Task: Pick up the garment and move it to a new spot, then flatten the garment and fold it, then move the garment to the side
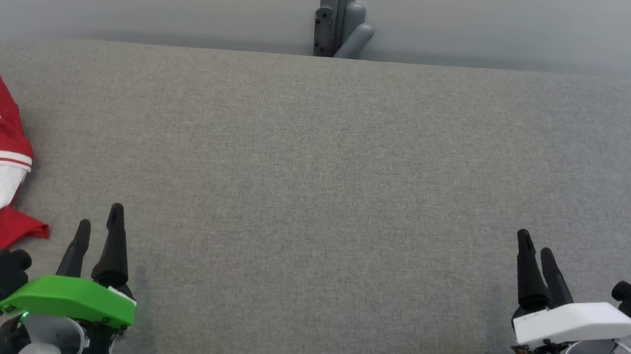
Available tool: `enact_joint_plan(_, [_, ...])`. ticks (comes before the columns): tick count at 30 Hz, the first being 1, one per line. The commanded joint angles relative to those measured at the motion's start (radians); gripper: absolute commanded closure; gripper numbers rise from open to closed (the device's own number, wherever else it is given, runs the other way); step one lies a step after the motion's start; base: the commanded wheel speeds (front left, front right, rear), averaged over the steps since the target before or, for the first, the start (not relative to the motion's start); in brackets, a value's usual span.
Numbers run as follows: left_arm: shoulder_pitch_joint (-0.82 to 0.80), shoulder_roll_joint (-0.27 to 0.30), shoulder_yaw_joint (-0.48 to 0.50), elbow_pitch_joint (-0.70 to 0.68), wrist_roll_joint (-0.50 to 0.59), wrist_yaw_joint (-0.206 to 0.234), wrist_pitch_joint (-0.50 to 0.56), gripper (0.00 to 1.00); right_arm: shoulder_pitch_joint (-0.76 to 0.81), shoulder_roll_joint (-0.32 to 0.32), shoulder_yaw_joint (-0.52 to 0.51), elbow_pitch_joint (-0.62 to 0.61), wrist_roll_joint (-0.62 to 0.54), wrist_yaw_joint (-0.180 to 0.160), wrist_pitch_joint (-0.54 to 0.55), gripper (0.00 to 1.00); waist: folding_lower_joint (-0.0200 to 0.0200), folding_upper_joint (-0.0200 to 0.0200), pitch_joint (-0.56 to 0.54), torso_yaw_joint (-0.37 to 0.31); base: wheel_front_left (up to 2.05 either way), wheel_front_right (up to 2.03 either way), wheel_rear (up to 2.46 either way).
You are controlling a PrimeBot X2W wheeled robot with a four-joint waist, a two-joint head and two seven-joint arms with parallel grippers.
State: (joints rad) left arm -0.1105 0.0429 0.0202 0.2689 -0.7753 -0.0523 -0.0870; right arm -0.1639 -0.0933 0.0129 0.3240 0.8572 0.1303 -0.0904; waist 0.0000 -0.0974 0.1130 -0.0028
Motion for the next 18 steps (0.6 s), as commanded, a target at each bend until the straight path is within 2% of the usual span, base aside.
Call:
enact_joint_plan(1, [0.003,0.006,-0.007,-0.011,0.042,-0.001,-0.01,0.0,0.001,-0.007,0.004,-0.019,-0.033,0.0,-0.011,0.0,0.0,0.0,-0.001,0.0,0.0,0.0,0.0])
enact_joint_plan(10, [0.013,0.01,-0.027,-0.006,0.176,0.009,-0.04,0.0,0.005,-0.01,0.028,-0.034,-0.146,0.0,-0.039,0.0,0.0,0.0,0.0,0.0,0.0,0.0,0.0])
enact_joint_plan(18, [0.019,0.018,-0.053,0.017,0.276,0.014,-0.061,0.0,0.007,-0.014,0.041,0.0,-0.24,0.0,-0.061,0.0,0.0,0.0,0.0,-0.001,0.0,0.0,0.0])
